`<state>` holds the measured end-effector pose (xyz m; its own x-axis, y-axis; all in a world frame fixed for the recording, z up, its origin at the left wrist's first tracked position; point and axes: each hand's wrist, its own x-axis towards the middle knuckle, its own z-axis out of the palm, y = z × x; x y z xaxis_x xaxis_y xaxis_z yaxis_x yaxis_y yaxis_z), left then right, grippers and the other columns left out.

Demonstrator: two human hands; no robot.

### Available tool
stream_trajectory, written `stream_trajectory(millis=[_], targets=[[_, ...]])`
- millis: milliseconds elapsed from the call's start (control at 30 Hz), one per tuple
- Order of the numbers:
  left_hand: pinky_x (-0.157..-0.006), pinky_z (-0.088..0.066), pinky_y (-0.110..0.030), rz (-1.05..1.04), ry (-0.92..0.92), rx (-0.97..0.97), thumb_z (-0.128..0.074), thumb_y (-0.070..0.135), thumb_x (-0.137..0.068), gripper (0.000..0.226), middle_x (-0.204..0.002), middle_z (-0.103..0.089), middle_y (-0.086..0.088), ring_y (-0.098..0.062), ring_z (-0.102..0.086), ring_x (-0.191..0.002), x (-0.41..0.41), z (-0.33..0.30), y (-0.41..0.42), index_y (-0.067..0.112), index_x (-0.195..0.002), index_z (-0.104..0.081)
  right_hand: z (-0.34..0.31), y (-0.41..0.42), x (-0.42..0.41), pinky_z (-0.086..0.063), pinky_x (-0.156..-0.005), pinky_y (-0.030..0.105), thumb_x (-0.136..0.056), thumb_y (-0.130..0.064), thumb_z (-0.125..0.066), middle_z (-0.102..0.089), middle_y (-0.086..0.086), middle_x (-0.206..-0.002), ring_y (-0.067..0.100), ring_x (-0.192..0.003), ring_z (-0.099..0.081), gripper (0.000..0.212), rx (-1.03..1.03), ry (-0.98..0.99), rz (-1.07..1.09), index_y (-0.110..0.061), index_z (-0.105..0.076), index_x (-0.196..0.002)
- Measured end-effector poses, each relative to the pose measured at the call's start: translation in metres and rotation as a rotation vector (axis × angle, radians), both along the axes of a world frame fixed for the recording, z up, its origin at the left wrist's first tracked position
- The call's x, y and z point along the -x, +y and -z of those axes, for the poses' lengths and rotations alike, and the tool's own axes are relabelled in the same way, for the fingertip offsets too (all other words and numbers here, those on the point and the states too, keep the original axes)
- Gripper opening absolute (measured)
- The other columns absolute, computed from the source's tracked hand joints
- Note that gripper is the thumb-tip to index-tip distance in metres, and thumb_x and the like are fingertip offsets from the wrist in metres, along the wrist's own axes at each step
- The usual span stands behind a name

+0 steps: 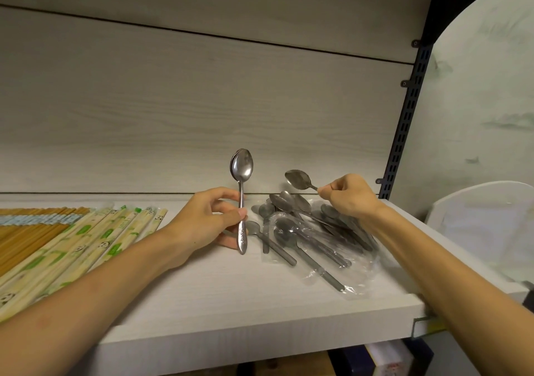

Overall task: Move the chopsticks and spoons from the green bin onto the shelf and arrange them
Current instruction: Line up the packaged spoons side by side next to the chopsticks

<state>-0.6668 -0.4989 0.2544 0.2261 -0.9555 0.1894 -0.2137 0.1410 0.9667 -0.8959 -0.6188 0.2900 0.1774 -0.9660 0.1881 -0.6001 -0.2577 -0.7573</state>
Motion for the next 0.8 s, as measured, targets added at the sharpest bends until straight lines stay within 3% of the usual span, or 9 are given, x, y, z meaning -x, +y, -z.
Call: stream_trajectory(millis=[67, 133, 167, 300, 500, 600, 667, 733, 800], targets=[[-0.086, -0.053, -0.056, 0.004, 0.029, 0.000, -0.070, 0.010, -0.085, 0.021, -0.089, -0.072, -0.017, -0.038, -0.069, -0.086, 0.000, 0.000, 0.000, 0.016, -0.106, -0.065, -0.013, 0.014, -0.003, -0.043, -0.055, 0.027, -0.094, -0.028, -0.060, -0.046, 0.014, -0.060, 0.022, -0.054, -0.049, 0.035, -0.006, 0.017, -0.052, 0.000, -0.057, -0.074], [-0.086, -0.054, -0.056, 0.017, 0.086, -0.004, -0.068, 0.008, -0.086, 0.022, -0.090, -0.071, -0.019, -0.034, -0.067, -0.082, 0.001, -0.001, 0.000, 0.013, -0.108, -0.064, -0.025, 0.025, -0.009, -0.051, -0.073, 0.044, -0.095, -0.034, -0.059, -0.057, 0.034, -0.086, 0.045, -0.082, -0.057, 0.048, 0.011, 0.016, -0.080, 0.015, -0.059, -0.096], [-0.084, -0.055, -0.054, 0.024, 0.115, -0.007, -0.067, 0.007, -0.087, 0.023, -0.090, -0.071, -0.020, -0.031, -0.066, -0.080, 0.002, -0.002, 0.000, 0.011, -0.109, -0.063, -0.030, 0.030, -0.014, -0.050, -0.072, 0.045, -0.094, -0.034, -0.059, -0.058, 0.033, -0.091, 0.046, -0.086, -0.055, 0.051, 0.019, 0.013, -0.086, 0.016, -0.058, -0.103], [-0.072, -0.060, -0.048, 0.035, 0.185, -0.015, -0.065, 0.004, -0.087, 0.020, -0.085, -0.068, -0.018, -0.027, -0.065, -0.076, 0.004, -0.004, 0.000, 0.007, -0.107, -0.063, -0.036, 0.034, -0.038, -0.032, -0.053, 0.022, -0.095, -0.030, -0.059, -0.048, 0.009, -0.068, 0.016, -0.060, -0.045, 0.031, 0.022, 0.010, -0.127, -0.001, -0.062, -0.085], [-0.058, -0.058, -0.037, -0.019, 0.234, -0.002, -0.064, 0.002, -0.088, 0.021, -0.085, -0.064, -0.020, -0.022, -0.063, -0.068, -0.001, -0.004, 0.001, 0.005, -0.109, -0.061, -0.010, 0.024, -0.067, -0.039, -0.063, 0.029, -0.092, -0.024, -0.061, -0.048, 0.009, -0.066, 0.021, -0.065, -0.046, 0.028, 0.004, 0.083, -0.122, -0.008, -0.060, -0.069], [-0.058, -0.058, -0.037, -0.020, 0.248, -0.014, -0.064, 0.002, -0.088, 0.024, -0.086, -0.066, -0.020, -0.023, -0.063, -0.070, 0.000, -0.003, 0.002, 0.004, -0.112, -0.060, 0.006, 0.017, -0.071, -0.051, -0.077, 0.036, -0.088, -0.029, -0.065, -0.058, -0.002, -0.058, 0.025, -0.070, -0.060, 0.033, 0.084, 0.122, -0.059, -0.011, -0.062, -0.060], [-0.058, -0.059, -0.038, -0.031, 0.255, -0.022, -0.065, 0.002, -0.088, 0.026, -0.093, -0.066, -0.028, -0.025, -0.064, -0.073, 0.000, -0.003, 0.001, 0.004, -0.113, -0.059, 0.007, 0.015, -0.071, -0.050, -0.080, 0.040, -0.086, -0.030, -0.067, -0.061, -0.005, -0.059, 0.021, -0.070, -0.060, 0.028, 0.114, -0.005, -0.051, -0.009, -0.068, -0.069], [-0.061, -0.060, -0.043, -0.042, 0.278, -0.017, -0.065, 0.000, -0.087, 0.027, -0.099, -0.063, -0.034, -0.029, -0.064, -0.077, 0.001, -0.004, 0.000, 0.003, -0.113, -0.059, 0.002, 0.019, -0.070, -0.048, -0.065, 0.029, -0.087, -0.026, -0.070, -0.060, -0.001, -0.066, 0.016, -0.066, -0.055, 0.018, 0.073, -0.260, -0.097, -0.013, -0.071, -0.074], [-0.063, -0.060, -0.047, -0.042, 0.308, -0.001, -0.065, -0.001, -0.087, 0.027, -0.089, -0.061, -0.031, -0.029, -0.064, -0.075, 0.002, -0.004, -0.001, 0.002, -0.113, -0.059, -0.003, 0.028, -0.069, -0.045, -0.053, 0.018, -0.087, -0.019, -0.070, -0.060, 0.004, -0.074, 0.014, -0.062, -0.053, 0.008, -0.068, -0.456, -0.184, -0.013, -0.072, -0.083]])
